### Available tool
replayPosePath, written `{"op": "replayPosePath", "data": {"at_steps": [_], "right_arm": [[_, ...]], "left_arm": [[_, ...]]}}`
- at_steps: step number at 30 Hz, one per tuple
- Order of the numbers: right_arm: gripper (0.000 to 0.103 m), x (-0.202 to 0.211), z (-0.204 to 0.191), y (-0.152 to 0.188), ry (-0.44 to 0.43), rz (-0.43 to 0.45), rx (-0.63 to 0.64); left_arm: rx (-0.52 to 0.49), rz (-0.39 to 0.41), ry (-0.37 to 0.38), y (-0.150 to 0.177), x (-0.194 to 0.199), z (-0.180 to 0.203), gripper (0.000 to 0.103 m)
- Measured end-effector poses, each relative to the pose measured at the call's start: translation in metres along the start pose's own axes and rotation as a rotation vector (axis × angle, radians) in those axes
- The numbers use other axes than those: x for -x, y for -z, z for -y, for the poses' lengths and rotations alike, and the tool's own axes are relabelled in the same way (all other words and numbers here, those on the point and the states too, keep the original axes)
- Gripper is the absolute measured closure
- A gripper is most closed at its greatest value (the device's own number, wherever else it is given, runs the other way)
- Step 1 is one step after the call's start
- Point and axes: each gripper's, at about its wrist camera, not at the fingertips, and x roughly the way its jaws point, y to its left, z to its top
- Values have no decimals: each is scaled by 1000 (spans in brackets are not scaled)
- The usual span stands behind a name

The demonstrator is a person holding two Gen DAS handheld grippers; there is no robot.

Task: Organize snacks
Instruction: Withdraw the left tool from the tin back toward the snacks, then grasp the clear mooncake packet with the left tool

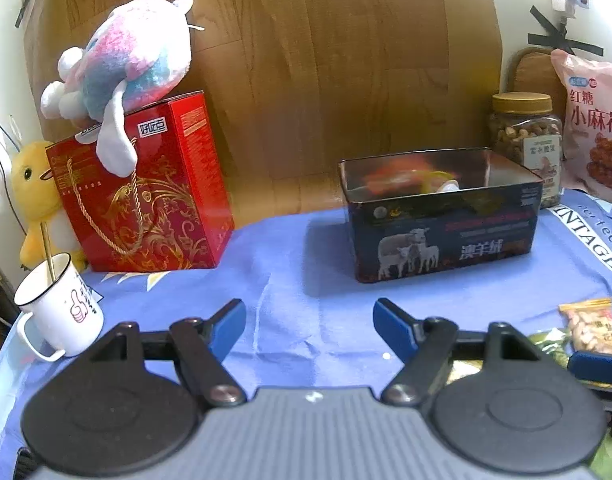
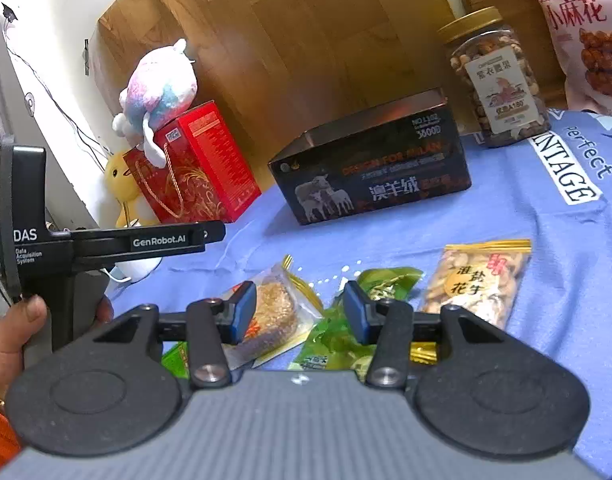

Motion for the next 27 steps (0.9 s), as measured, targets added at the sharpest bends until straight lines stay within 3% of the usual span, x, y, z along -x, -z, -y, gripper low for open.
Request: {"op": "replayPosePath", "data": {"at_steps": [19,21,25,27], "right_arm": [[52,-16,3,-1,-19,-43,-9],[52,-16,6,-2,-46,-69,-27],[52,-17,4,-3,-98,-152,-13],[52,-23,-2,-1,-95,-203,29]], "left_arm": [[-8,-33,4,1,-24,-13,31],[20,-57,74,0,-26,-25,31],[113,-146,344,-5,-36,-48,30],[128,-188,417,-4,-42,-52,30]]}}
